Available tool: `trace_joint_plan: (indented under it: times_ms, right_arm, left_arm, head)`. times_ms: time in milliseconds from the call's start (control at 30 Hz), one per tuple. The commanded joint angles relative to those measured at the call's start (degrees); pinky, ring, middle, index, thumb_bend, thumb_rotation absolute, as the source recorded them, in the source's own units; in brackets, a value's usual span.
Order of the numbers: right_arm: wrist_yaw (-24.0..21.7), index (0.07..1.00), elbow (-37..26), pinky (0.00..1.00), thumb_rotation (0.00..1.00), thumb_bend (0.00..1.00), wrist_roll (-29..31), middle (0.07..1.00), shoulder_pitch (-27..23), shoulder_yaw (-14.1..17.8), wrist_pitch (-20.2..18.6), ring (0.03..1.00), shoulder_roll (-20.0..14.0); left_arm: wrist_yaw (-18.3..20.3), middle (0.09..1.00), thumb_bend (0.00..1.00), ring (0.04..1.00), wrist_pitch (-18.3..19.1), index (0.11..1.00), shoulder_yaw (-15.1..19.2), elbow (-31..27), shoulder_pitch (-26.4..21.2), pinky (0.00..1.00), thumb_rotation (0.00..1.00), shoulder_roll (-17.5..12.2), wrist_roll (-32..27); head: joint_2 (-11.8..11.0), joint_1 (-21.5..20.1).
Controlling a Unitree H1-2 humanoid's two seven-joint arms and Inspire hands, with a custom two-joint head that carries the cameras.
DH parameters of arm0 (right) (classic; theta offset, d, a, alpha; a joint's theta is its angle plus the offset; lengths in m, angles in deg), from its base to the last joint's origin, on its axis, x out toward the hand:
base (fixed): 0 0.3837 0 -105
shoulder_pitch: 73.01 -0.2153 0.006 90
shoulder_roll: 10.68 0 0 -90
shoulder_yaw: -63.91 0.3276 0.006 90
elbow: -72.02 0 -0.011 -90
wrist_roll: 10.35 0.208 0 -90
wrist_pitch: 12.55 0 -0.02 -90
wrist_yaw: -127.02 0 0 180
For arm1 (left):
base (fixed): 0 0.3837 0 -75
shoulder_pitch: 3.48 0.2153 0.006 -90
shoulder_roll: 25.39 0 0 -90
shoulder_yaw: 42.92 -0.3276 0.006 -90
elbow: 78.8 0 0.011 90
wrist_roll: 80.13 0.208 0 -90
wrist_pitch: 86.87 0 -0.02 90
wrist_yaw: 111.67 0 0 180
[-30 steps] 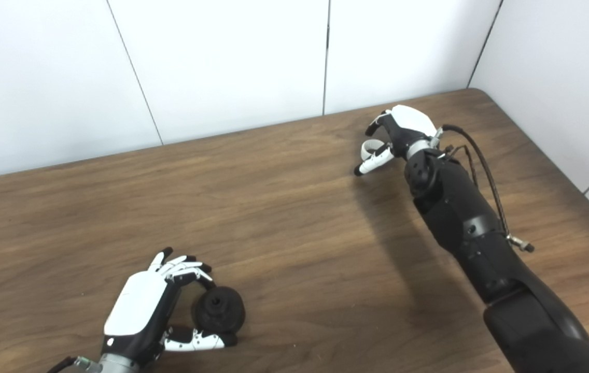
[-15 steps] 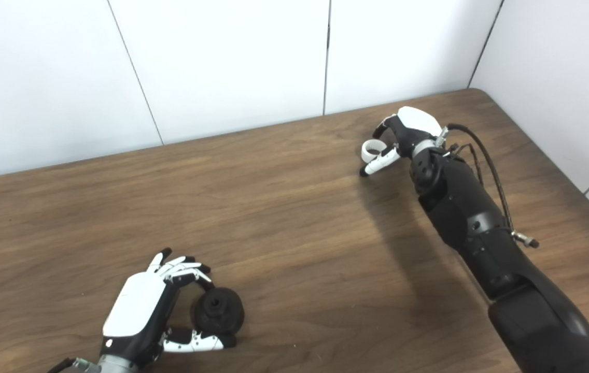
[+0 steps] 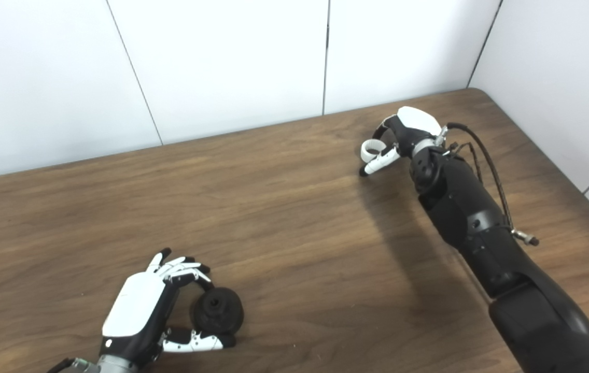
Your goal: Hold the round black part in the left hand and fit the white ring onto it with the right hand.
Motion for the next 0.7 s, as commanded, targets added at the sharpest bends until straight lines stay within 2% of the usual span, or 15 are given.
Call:
trace_joint_plan:
  times_ms: [0,67,133,200,367,667]
  right_arm:
    - [0.3,0.672,-1.3,0.92,0.26,0.74,-0.4,0.921,-2.6,0.2,-0.1,0.984,-1.7]
    - [0.7,0.649,-1.0,0.92,0.24,0.73,-0.2,0.915,-2.5,0.1,0.1,0.98,-1.5]
    - [1.5,0.524,-0.8,0.91,0.16,0.56,0.3,0.903,-2.4,0.4,0.5,0.974,-1.3]
    - [2.5,0.497,-0.5,0.9,0.14,0.53,0.7,0.885,-2.2,0.6,1.2,0.964,-1.1]
    - [3.0,0.487,-1.2,0.9,0.13,0.52,1.2,0.853,-1.6,0.6,1.7,0.949,-1.4]
    - [3.3,0.487,-2.0,0.91,0.13,0.52,1.5,0.853,-0.4,1.0,1.0,0.952,-2.0]
  left_arm:
    - [1.2,0.749,0.52,0.857,1.2,0.485,0.3,-0.2,0.8,1.0,0.05,-1.3,1.3]
    - [1.4,0.751,0.52,0.859,1.3,0.485,0.4,-0.4,0.8,1.0,0.05,-1.2,1.2]
    - [1.0,0.746,0.52,0.854,1.0,0.484,0.4,-0.2,0.8,1.0,0.05,-1.3,1.2]
    - [1.3,0.748,0.52,0.856,1.4,0.485,0.4,-0.4,0.9,1.0,0.05,-1.3,1.4]
    - [2.0,0.753,0.52,0.863,1.6,0.485,0.4,-0.7,0.9,1.0,0.05,-1.2,1.4]
    - [1.3,0.748,0.52,0.859,1.1,0.484,0.4,-0.3,0.6,1.0,0.05,-1.0,1.1]
  head:
    - [0.0,0.0]
    - [0.1,0.1]
    - [0.1,0.1]
    - [0.1,0.0]
    - [0.2,0.0]
    - [0.2,0.0]
